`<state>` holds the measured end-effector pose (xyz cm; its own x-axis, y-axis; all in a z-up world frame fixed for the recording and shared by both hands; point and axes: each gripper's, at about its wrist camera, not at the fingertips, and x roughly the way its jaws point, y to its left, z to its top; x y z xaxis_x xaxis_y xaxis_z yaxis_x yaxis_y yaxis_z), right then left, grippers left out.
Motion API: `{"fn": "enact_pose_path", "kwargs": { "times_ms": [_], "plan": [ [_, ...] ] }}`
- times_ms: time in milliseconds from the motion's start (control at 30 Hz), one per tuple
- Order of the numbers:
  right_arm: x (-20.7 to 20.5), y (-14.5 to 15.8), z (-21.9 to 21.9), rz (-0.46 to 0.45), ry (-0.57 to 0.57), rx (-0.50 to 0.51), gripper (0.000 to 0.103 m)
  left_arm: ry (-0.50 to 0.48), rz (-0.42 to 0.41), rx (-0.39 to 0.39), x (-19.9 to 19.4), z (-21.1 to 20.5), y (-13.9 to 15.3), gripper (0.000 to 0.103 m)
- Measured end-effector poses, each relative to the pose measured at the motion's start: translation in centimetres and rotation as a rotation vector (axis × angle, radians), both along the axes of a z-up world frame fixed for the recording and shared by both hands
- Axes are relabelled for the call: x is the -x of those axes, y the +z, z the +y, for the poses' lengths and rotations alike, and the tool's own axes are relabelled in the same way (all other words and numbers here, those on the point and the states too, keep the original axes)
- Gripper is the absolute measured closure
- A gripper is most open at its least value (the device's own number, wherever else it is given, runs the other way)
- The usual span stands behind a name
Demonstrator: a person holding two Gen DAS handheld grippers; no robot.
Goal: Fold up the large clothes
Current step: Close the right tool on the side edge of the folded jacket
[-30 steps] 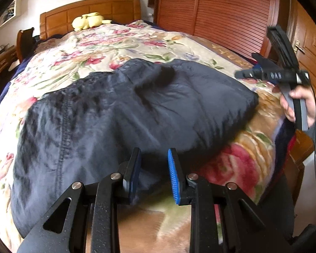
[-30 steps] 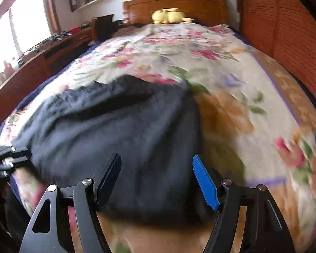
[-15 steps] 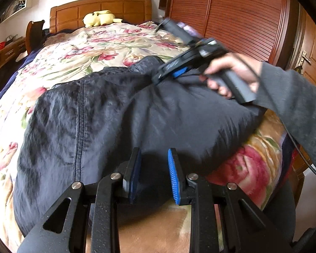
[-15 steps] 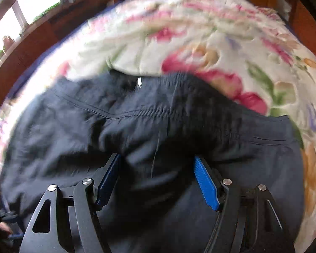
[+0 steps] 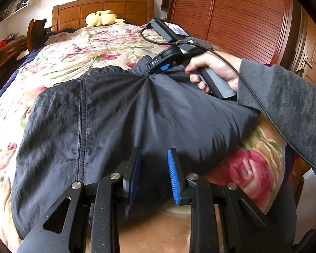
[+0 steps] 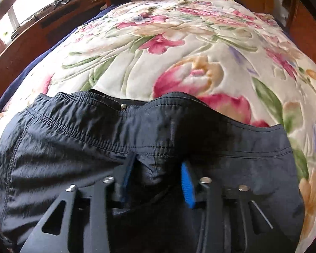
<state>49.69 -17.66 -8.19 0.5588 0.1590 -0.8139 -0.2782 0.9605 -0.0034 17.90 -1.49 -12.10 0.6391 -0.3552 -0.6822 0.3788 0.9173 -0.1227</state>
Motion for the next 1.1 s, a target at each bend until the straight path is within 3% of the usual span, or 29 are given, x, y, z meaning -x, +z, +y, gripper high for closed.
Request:
{"fn": "enact_pose_path", "kwargs": {
  "times_ms": [167,267,400,533,633,833,1100],
  "plan": [
    [0.4,0.3,0.0,-0.009,-0.004,-0.017,0.068,0.005,0.005,0.016,0.1,0.1,-0.1,0.076],
    [2.7,2.6,-1.6,-0.024,0.002,-0.057,0.062,-0.006,0.006,0.017,0.3,-0.1,0.0,0.076],
    [8.6,5.2,-4.0,-0.084,0.051,-0.033,0.041,-0.027,0.005,0.042,0.5,-0.5,0.5,0.076],
    [16.2,5.7,-7.8,-0.122,0.036,-0.009,0.035,-0.063,0.006,0.058,0.8,-1.7,0.8,0.076],
    [21.2,5.6,-11.3,-0.155,-0.054,0.012,0.033,-0.08,0.006,0.047,0.9,-2.4,0.8,0.076],
    [25.5,2.4,-16.4,-0.121,-0.198,-0.001,0.031,-0.082,0.018,0.023,0.4,-3.1,0.1,0.076],
    [25.0,-2.4,-17.7,-0.114,-0.272,-0.028,0.017,-0.089,0.018,-0.009,0.4,-3.5,-0.8,0.076]
  ]
}}
